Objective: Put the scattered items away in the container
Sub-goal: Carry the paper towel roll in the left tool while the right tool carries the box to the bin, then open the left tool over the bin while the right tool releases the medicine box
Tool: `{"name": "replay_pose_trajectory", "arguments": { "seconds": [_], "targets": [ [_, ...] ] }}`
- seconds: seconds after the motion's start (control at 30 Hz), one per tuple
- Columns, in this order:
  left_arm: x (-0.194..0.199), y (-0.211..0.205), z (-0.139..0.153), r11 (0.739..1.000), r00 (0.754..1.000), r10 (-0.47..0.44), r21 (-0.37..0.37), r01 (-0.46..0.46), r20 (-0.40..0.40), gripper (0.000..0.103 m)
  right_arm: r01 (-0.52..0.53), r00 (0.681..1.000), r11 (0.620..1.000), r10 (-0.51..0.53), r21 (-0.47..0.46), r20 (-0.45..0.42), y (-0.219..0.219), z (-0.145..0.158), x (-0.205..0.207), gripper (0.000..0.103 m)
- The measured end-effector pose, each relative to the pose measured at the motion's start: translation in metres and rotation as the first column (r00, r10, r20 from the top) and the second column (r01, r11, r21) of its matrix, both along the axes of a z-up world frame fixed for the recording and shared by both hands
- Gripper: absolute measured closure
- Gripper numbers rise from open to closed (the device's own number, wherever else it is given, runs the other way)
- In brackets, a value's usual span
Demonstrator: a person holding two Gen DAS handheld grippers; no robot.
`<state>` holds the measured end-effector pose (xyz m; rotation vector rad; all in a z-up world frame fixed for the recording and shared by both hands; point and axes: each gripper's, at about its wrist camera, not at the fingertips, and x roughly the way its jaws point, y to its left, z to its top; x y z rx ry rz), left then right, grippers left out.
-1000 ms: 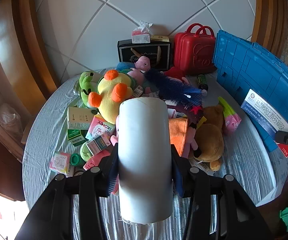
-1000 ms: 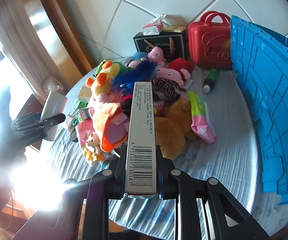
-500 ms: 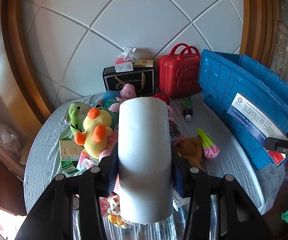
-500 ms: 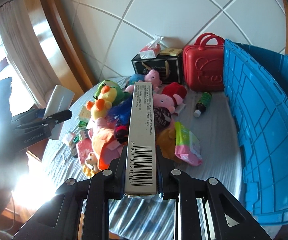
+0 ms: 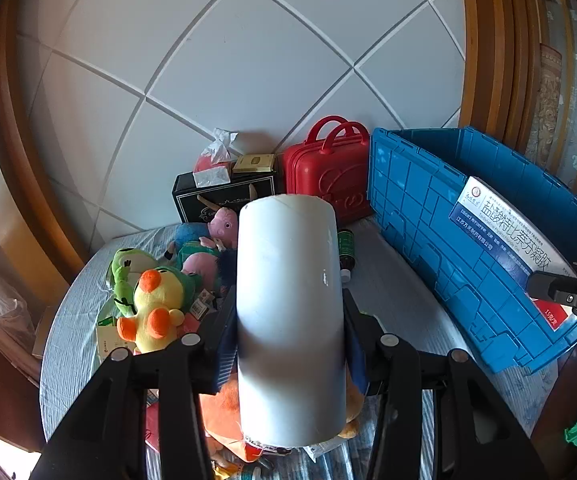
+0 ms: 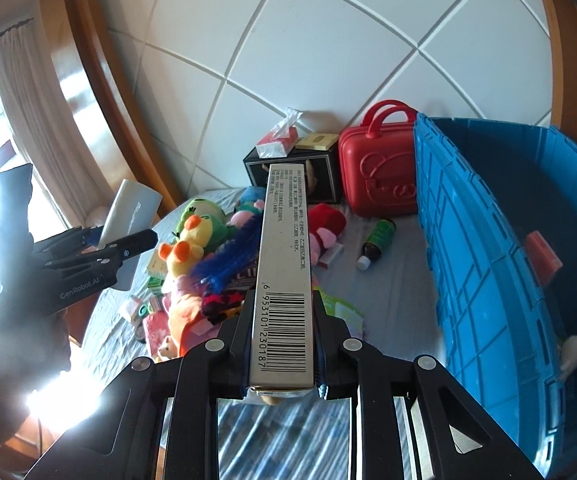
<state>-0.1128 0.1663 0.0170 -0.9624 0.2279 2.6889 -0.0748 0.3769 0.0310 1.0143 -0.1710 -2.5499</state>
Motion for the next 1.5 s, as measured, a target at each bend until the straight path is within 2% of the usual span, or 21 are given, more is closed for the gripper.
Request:
{"name": "replay_pose_trajectory", "arguments": {
  "seconds": [0.4, 0.7, 1.23, 1.5],
  "targets": [
    [-0.019, 0.078, 0.026, 0.997, 0.996, -0.079, -0.008, 0.079, -0.037, 0.058, 0.067, 0.997, 0.998, -0.068, -0.017, -0.034, 0.062, 0.02, -0.013, 0.081],
    [-0.037, 0.151, 0.042, 0.985, 0.984, -0.17, -0.013, 0.17, -0.061, 0.058, 0.137, 0.989, 0.99, -0.138, -0.029, -0.05, 0.115, 0.026, -0.022, 0.081],
    [-0.057, 0.291, 0.052, 0.939, 0.936, -0.343, -0.018, 0.343, -0.077, 0.058, 0.29, 0.955, 0.957, -0.291, -0.026, -0.057, 0.217, 0.031, -0.03, 0.081],
    [-0.064, 0.345, 0.042, 0.914, 0.913, -0.406, -0.015, 0.406, -0.045, 0.058, 0.37, 0.927, 0.929, -0.371, -0.025, -0.051, 0.265, 0.029, -0.029, 0.081]
  ]
}}
